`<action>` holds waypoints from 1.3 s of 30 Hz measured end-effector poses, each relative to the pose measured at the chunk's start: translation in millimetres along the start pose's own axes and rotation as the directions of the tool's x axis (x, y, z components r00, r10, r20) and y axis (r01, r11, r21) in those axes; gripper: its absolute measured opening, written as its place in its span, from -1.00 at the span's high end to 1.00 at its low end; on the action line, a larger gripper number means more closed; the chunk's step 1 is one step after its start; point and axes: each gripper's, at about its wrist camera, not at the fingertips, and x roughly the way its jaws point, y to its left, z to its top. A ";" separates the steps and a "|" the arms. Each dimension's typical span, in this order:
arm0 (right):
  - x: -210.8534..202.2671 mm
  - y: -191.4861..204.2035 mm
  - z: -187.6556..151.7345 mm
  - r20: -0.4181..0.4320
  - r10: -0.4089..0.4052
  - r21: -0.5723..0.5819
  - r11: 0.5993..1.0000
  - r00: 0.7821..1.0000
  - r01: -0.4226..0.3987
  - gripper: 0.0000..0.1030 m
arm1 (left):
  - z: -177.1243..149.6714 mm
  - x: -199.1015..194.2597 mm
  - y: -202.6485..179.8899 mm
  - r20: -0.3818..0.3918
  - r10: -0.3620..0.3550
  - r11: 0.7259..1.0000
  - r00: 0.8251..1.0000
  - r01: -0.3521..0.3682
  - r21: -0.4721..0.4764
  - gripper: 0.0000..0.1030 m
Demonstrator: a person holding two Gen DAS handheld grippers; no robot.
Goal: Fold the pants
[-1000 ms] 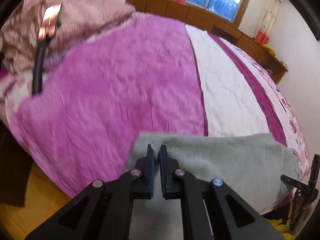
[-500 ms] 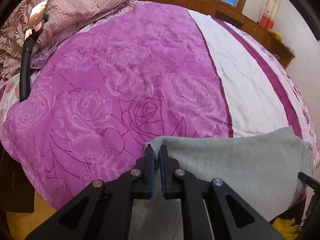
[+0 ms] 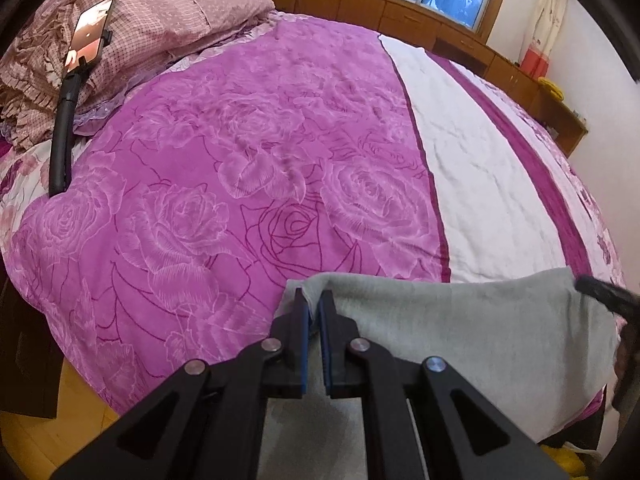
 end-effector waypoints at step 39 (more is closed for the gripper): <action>23.8 -28.2 -14.4 0.076 0.019 0.087 0.996 0.997 -0.025 0.96 | 17.4 0.8 -11.5 0.016 0.029 0.999 0.999 -0.030 0.041 0.89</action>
